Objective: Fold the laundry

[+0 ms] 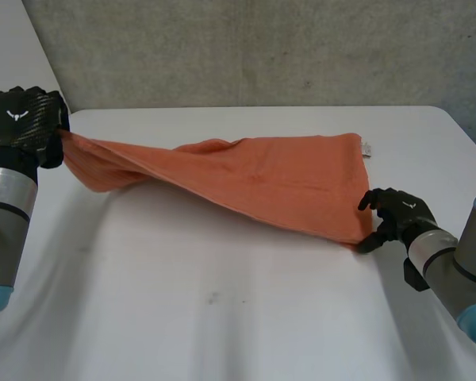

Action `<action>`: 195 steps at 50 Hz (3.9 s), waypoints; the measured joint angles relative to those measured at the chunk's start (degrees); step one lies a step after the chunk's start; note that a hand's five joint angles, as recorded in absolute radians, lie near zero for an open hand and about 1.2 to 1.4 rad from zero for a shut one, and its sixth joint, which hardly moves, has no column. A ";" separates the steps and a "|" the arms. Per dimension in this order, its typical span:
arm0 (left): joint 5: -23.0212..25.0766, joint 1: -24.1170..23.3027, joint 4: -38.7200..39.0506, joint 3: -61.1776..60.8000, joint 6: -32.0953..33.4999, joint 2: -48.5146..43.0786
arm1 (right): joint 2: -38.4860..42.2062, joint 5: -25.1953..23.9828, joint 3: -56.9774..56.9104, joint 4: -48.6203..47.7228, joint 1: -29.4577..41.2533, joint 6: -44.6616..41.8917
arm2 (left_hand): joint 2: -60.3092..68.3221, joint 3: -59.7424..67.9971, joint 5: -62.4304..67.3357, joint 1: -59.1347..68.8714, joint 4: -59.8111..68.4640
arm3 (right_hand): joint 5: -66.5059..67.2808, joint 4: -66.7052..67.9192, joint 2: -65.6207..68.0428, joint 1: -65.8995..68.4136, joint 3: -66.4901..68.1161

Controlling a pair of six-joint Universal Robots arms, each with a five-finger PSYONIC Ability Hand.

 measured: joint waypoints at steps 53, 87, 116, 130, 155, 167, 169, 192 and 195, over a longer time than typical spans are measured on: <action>0.98 0.03 -10.54 -0.29 -1.09 6.81 | -22.03 -3.68 -12.62 21.13 -0.20 -19.40 | 0.00 0.00 0.00 0.00 0.00 | 35.27 36.07 35.53 29.36 35.62; 2.26 -0.81 -5.11 36.89 10.51 -19.89 | 3.40 11.56 -52.65 2.88 6.90 -44.46 | 0.03 0.05 0.00 0.00 0.00 | 35.27 36.27 35.76 29.36 35.81; 2.90 -1.09 8.42 9.73 3.73 -18.74 | 1.47 5.36 -15.29 -7.32 6.76 -44.11 | 0.03 0.05 0.00 0.01 0.01 | 35.91 36.27 35.76 29.36 35.83; 3.95 0.21 6.97 2.79 3.96 -19.32 | 6.94 4.85 -9.09 -3.41 5.83 -43.82 | 0.03 0.05 0.00 0.01 0.00 | 35.91 36.27 35.76 29.36 35.83; 3.86 2.55 6.48 -0.12 3.21 -15.72 | 5.15 -3.56 -8.05 0.33 -4.51 -19.26 | 0.03 0.05 0.00 0.01 0.00 | 11.02 8.97 9.84 9.03 9.19; 3.87 2.54 6.43 -0.03 3.15 -15.73 | 7.30 -6.19 -9.48 2.10 -5.86 -19.20 | 0.03 0.05 0.00 0.01 0.00 | 13.53 12.74 12.00 11.00 12.49; 3.85 2.53 6.40 -0.04 3.15 -15.74 | 7.77 -6.13 -9.74 2.28 -5.85 -19.06 | 0.03 0.05 0.00 0.01 0.00 | 14.71 14.80 14.50 13.13 14.68; 3.88 4.79 -4.63 -1.78 3.67 -7.60 | -1.20 -4.46 -9.38 6.06 -8.40 -18.80 | 0.03 0.05 0.00 0.01 0.00 | 35.33 36.14 35.42 29.05 35.56; 3.97 5.83 -9.75 -2.28 3.91 -4.41 | -6.35 -4.76 -7.61 10.72 -9.06 -24.59 | 0.03 0.05 0.00 0.01 0.00 | 35.33 36.14 35.42 29.05 35.56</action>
